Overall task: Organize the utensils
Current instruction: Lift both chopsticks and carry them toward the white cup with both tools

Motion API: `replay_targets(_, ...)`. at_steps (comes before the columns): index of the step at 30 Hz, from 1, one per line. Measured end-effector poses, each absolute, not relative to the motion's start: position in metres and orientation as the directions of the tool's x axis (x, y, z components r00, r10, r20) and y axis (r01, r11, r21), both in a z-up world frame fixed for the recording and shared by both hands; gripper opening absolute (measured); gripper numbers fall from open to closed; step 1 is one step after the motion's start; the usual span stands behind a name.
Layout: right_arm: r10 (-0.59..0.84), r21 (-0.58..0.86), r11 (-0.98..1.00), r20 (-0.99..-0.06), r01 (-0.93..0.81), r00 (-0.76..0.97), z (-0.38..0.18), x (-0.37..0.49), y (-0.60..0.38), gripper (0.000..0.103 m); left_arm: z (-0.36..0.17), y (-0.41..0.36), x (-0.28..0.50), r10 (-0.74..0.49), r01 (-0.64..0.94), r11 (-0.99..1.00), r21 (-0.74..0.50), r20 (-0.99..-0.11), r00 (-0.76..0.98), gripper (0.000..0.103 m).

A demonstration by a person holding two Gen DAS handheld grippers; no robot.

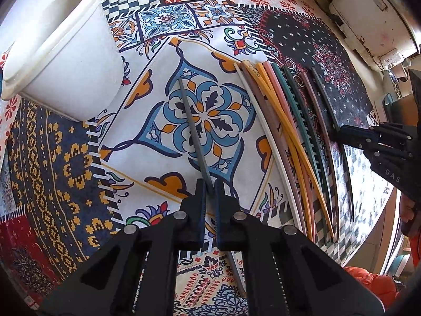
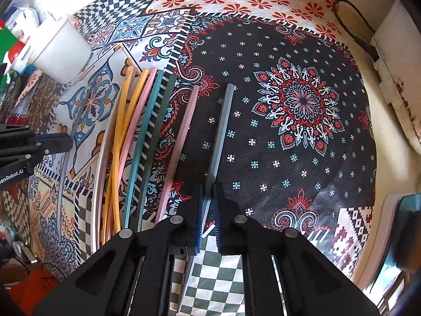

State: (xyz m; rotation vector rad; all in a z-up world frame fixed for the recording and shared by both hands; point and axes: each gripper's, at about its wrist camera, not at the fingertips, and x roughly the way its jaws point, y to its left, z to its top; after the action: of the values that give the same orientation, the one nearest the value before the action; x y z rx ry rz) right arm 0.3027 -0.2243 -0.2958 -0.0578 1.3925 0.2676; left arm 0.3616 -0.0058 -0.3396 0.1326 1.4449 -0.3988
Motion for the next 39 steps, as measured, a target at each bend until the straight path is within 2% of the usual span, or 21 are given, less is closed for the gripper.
replay_targets(7,0.161,0.133,0.974,-0.976,-0.186,0.145,-0.297,0.326,-0.236,0.005,-0.337,-0.011,0.358,-0.136,0.386,0.915,-0.115,-0.99,0.027,0.005)
replay_targets(11,0.124,0.084,0.971,-0.977,-0.222,0.175,-0.3,0.328,-0.223,0.006,-0.341,-0.031,0.36,-0.088,0.421,0.905,-0.055,-0.994,0.059,0.005)
replay_targets(14,0.134,0.097,0.973,-0.976,-0.209,0.172,-0.302,0.333,-0.214,0.006,-0.34,-0.042,0.361,-0.074,0.451,0.892,-0.029,-0.994,0.082,0.005)
replay_targets(19,0.192,0.163,0.974,-0.963,-0.159,0.188,-0.293,0.34,-0.224,0.005,-0.335,-0.044,0.364,-0.133,0.412,0.907,-0.084,-0.987,0.091,0.003)
replay_targets(28,0.25,0.215,0.966,-0.919,-0.146,0.306,-0.233,0.322,-0.244,0.005,-0.28,-0.014,0.364,-0.22,0.334,0.932,-0.14,-0.951,0.216,0.003)
replay_targets(39,0.309,0.245,0.949,-0.843,-0.198,0.439,-0.194,0.315,-0.22,0.005,-0.229,0.018,0.34,-0.246,0.292,0.946,-0.14,-0.896,0.37,0.002)
